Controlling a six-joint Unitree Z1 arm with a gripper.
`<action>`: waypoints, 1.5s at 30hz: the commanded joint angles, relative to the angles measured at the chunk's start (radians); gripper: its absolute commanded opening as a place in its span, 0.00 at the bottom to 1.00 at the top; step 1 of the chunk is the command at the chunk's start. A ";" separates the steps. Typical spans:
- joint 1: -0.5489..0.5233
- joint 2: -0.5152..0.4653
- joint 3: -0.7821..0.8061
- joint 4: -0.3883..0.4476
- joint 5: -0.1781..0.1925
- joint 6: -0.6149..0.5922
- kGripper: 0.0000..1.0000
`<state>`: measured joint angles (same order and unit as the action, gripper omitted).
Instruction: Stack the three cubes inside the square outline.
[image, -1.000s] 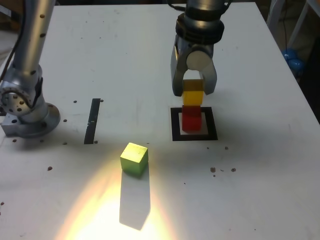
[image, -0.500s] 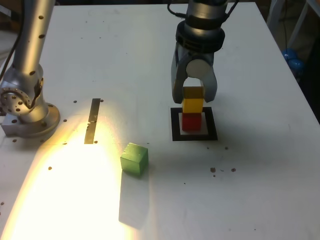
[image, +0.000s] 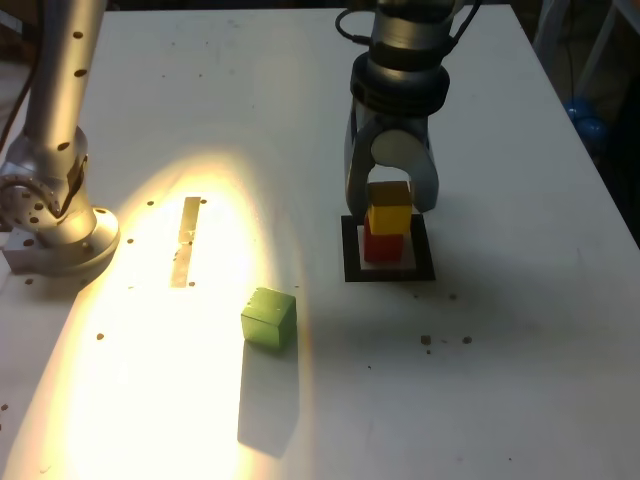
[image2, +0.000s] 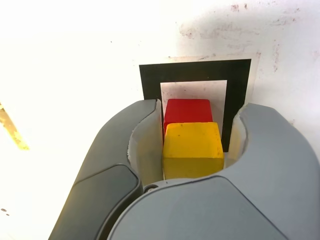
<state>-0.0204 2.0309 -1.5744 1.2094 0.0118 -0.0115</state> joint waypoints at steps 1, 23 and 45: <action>-0.003 -0.007 0.001 -0.002 -0.001 -0.001 1.00; -0.140 -0.275 0.244 0.015 0.035 -0.040 0.99; -0.462 -0.233 0.420 -0.099 -0.055 -0.151 0.95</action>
<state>-0.4802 1.7889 -1.1566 1.1178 -0.0404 -0.1605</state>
